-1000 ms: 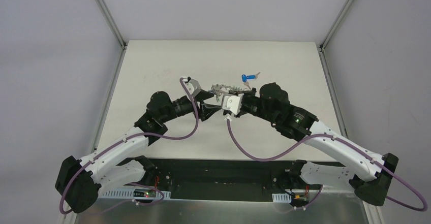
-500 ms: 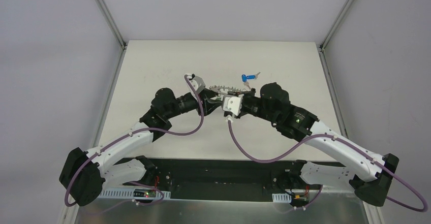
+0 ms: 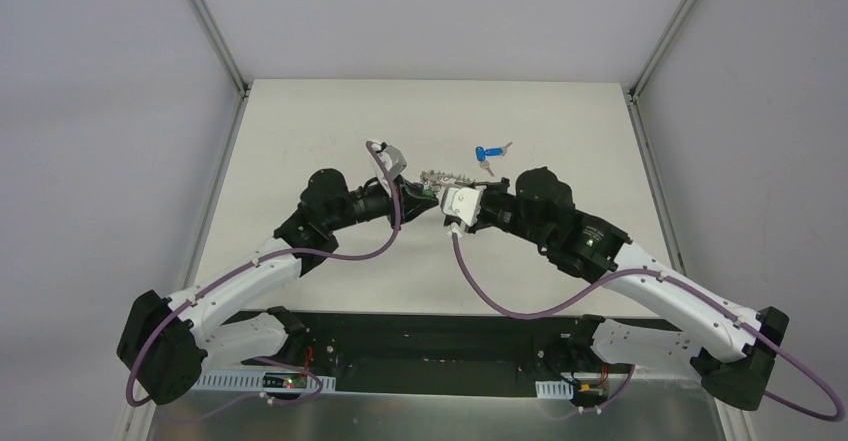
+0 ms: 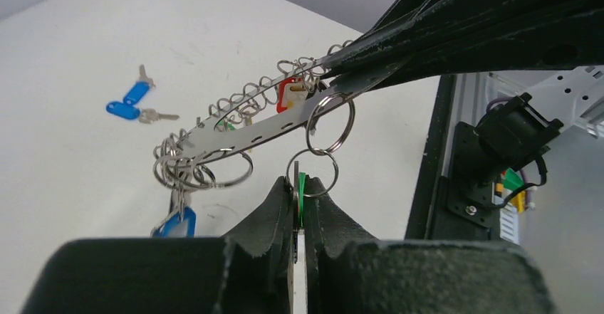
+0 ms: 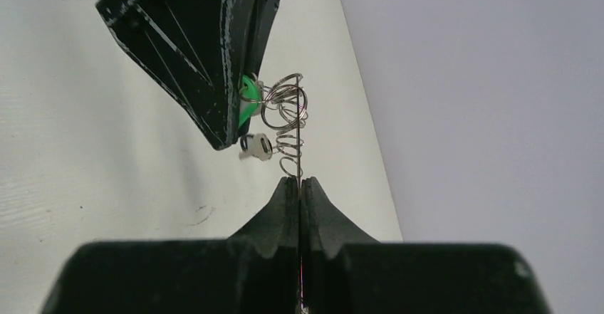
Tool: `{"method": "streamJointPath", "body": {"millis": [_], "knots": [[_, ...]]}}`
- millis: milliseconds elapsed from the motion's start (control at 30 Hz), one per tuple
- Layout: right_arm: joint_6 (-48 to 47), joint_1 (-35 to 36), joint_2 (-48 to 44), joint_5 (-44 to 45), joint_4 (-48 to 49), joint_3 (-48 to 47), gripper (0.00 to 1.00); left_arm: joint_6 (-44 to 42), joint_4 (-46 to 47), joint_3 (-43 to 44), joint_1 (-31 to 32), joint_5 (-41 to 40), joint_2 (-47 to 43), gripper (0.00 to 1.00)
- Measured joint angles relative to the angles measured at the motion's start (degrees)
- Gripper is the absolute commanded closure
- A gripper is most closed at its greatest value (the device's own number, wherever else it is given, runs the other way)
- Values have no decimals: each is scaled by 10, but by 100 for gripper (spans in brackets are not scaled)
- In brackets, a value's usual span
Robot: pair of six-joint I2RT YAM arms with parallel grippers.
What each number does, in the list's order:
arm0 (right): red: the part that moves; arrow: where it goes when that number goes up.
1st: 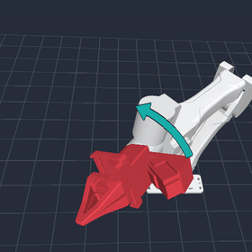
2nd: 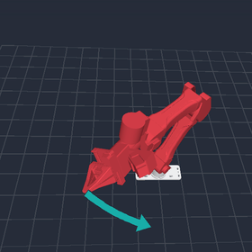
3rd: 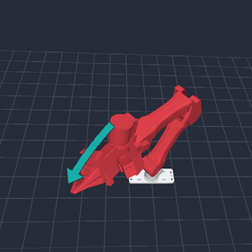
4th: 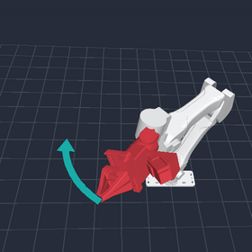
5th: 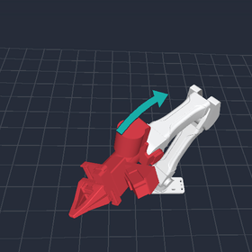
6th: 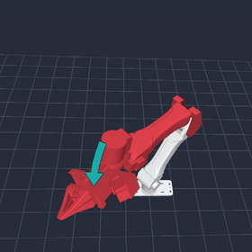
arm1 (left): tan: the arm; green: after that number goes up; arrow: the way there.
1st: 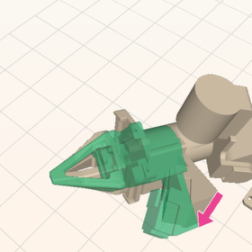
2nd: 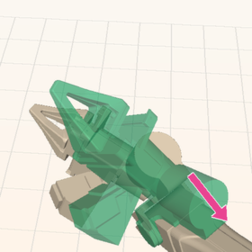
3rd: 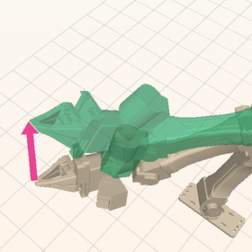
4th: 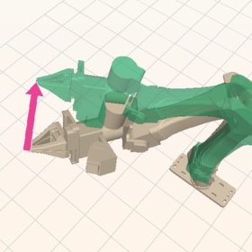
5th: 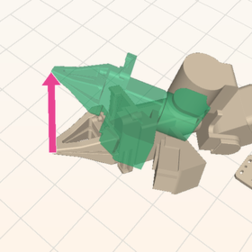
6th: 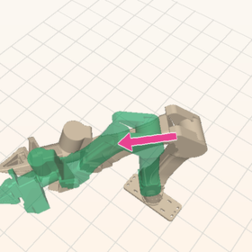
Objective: Remove the keys from the keyring
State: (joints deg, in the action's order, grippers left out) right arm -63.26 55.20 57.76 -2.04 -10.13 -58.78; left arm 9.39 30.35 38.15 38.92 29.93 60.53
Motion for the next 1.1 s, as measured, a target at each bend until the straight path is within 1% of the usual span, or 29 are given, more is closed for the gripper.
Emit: {"method": "streamJointPath", "body": {"millis": [133, 233, 267, 400, 433, 500, 567, 667, 833, 900, 967, 1100], "knots": [[40, -3, -5, 26, 5, 32, 100, 35, -100, 32, 0, 0, -3, 100], [81, -5, -5, 36, 5, 64, 100, 59, -193, 70, 0, 0, -1, 100], [95, -4, -5, 33, 6, 75, 97, 66, -228, 89, 0, 0, 3, 100], [162, -1, -10, 12, 23, 102, 63, 71, -338, 135, 1, 1, 15, 100], [176, -2, -14, 10, 22, 106, 60, 71, -366, 148, 0, 1, 18, 100], [208, -8, -28, 0, 21, 122, 56, 62, -428, 179, 0, 1, 26, 100], [232, -11, -41, -8, 16, 130, 55, 50, -481, 210, 0, 1, 35, 100], [270, -17, -62, -37, 10, 137, 58, 22, -556, 257, 0, 1, 51, 100], [324, -52, -85, -113, 10, 137, 60, -30, -623, 293, 0, 19, 66, 100], [353, -77, -83, -146, 10, 135, 62, -52, -647, 303, 0, 24, 69, 100], [384, -99, -70, -176, 10, 125, 67, -70, -669, 312, 0, 23, 70, 100], [433, -117, -37, -225, 22, 101, 68, -90, -707, 347, 0, 20, 92, 100]]}}
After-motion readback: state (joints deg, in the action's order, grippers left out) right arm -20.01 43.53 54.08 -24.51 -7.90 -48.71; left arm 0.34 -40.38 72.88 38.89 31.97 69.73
